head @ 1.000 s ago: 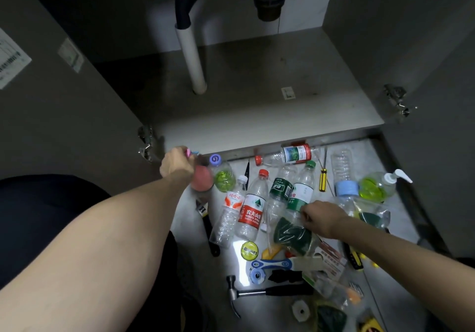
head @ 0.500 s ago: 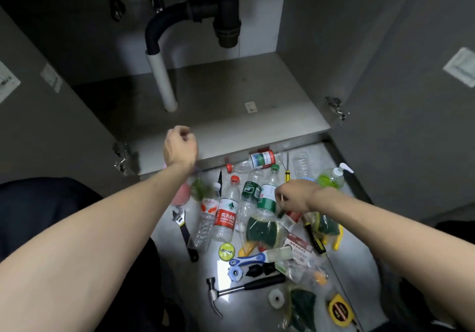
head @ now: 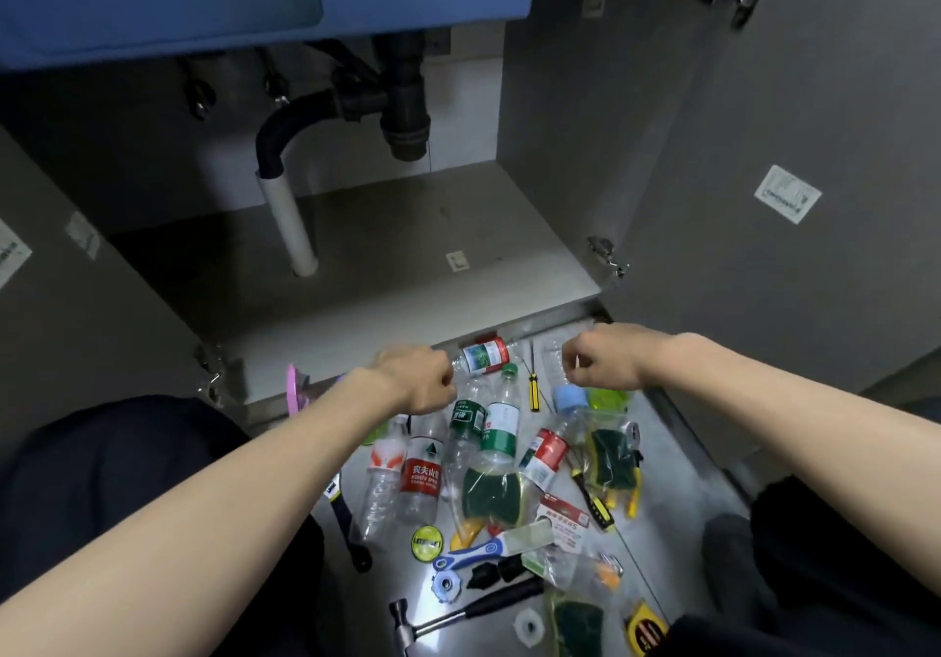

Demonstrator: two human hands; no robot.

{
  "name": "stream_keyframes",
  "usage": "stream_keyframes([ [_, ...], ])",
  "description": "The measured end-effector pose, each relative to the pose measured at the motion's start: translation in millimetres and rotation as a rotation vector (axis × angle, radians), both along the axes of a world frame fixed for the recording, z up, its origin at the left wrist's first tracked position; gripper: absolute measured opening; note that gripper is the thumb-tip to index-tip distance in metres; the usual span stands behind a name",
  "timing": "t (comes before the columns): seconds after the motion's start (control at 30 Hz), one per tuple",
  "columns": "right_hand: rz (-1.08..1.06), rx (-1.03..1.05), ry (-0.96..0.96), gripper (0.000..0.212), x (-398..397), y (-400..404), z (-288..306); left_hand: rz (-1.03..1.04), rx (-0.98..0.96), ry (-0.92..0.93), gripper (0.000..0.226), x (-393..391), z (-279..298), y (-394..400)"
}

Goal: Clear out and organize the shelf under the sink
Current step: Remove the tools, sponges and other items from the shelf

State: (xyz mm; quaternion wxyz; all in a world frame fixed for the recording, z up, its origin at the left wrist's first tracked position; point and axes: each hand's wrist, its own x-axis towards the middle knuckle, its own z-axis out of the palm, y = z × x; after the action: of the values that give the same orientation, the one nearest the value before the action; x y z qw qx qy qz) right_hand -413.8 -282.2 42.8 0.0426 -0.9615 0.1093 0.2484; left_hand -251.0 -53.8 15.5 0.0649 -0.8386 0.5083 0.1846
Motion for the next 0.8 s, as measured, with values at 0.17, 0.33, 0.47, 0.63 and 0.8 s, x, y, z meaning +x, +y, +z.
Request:
stream_keyframes([
  [0.17,0.052,-0.075,0.083,0.028,-16,8,-37,-0.046,0.061,0.064,0.023,-17,-31,-14],
  [0.33,-0.038,-0.031,0.140,0.025,-43,20,-85,-0.093,0.080,0.112,0.027,-38,-64,-24],
  [0.47,-0.189,0.068,0.196,0.020,-74,32,-129,-0.128,0.135,0.176,0.033,-56,-96,-24],
  [0.63,-0.245,0.150,0.216,0.022,-97,51,-164,-0.115,0.151,0.227,0.059,-73,-140,-18],
  [0.8,-0.253,0.170,0.079,0.039,-104,51,-178,0.032,0.069,0.290,0.066,-101,-182,5],
])
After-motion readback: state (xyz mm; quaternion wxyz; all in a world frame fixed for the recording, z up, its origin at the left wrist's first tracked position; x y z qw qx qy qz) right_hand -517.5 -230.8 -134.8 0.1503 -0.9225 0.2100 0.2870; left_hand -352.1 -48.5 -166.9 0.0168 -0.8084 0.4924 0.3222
